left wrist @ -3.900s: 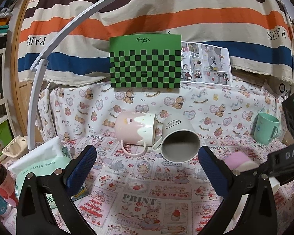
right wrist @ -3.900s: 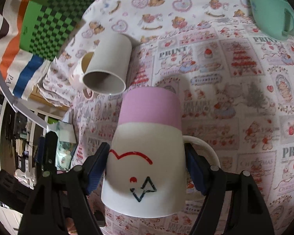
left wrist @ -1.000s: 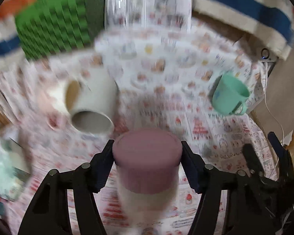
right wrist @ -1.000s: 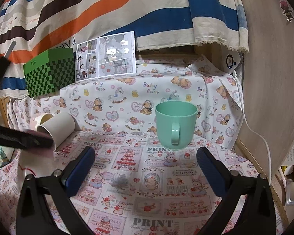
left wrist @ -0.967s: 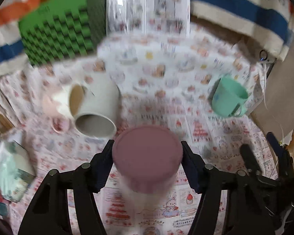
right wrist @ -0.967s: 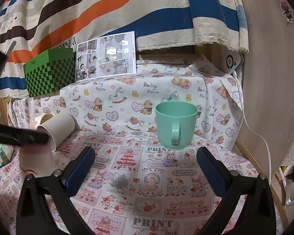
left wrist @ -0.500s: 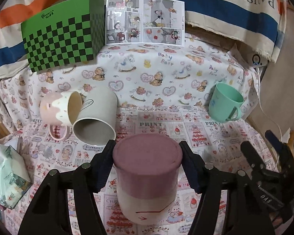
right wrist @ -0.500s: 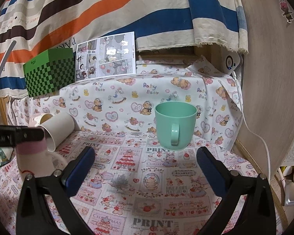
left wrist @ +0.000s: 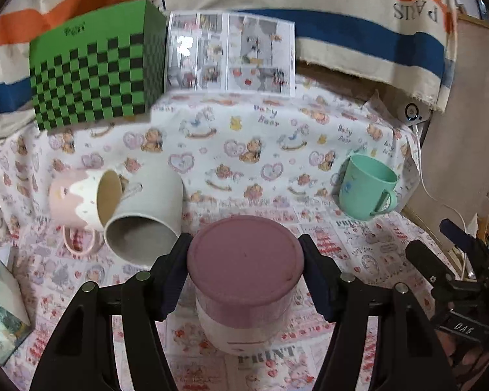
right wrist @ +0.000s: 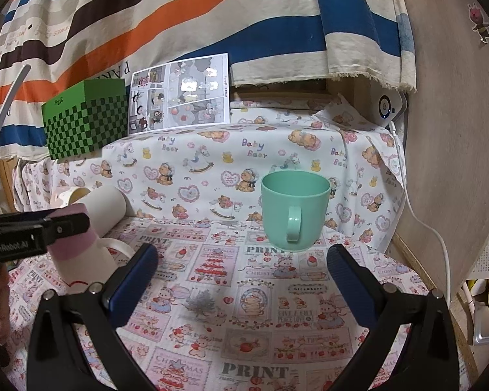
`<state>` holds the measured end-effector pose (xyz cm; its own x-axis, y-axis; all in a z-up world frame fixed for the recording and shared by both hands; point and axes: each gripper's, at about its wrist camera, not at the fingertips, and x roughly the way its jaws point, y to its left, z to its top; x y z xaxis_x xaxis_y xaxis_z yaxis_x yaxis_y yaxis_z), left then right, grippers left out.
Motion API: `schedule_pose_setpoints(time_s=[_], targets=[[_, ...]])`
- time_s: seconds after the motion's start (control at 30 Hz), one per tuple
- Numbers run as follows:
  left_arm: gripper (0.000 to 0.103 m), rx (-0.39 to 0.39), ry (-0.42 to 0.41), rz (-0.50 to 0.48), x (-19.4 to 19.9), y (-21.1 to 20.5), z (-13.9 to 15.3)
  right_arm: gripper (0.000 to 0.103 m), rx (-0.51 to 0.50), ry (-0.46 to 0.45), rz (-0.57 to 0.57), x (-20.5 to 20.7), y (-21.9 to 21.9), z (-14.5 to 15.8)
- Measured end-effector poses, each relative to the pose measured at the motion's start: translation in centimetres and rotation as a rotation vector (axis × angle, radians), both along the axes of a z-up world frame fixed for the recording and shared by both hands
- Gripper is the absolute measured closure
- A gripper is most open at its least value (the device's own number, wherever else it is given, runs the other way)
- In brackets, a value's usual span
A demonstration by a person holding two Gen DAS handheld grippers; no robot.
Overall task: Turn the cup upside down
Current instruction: 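Turn the mug pink base up and lower it with the left gripper, then open the left gripper and withdraw from the inverted mug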
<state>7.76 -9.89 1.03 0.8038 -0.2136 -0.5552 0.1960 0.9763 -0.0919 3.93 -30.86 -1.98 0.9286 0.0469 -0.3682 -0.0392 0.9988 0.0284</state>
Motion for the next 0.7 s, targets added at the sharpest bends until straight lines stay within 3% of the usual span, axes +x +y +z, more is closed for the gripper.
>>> schedule_pose_setpoints(time_s=[0.1, 0.17, 0.2, 0.23, 0.3, 0.37, 0.5, 0.7], targets=[[0.039, 0.022, -0.018, -0.034, -0.2, -0.3, -0.3, 0.000, -0.003, -0.003, 0.001, 0.0, 0.1, 0.0], [0.026, 0.016, -0.051, -0.043, -0.7, -0.1, -0.2, 0.000, -0.003, -0.002, 0.002, 0.0, 0.1, 0.1], [0.012, 0.027, -0.084, -0.043, -1.1, -0.1, 0.1, 0.000, -0.003, -0.002, 0.003, 0.0, 0.1, 0.1], [0.006, 0.042, -0.125, -0.039, -1.6, -0.1, 0.3, 0.000, -0.003, -0.003, 0.006, 0.0, 0.1, 0.1], [0.006, 0.073, -0.197, -0.024, -2.7, 0.0, 1.0, 0.000, -0.008, -0.010, 0.015, -0.2, 0.3, 0.1], [0.006, 0.102, -0.192, 0.010, -3.2, 0.4, 1.6, 0.000, -0.023, -0.028, 0.025, -0.5, 0.7, 0.3], [0.003, 0.049, -0.243, 0.028, -6.1, 2.7, 2.7, 0.000, -0.070, -0.067, 0.038, -1.2, 1.6, 0.4], [0.000, 0.123, -0.383, 0.082, -9.3, 5.5, 3.2, 0.000, -0.132, -0.120, 0.057, -2.3, 2.9, 0.7]])
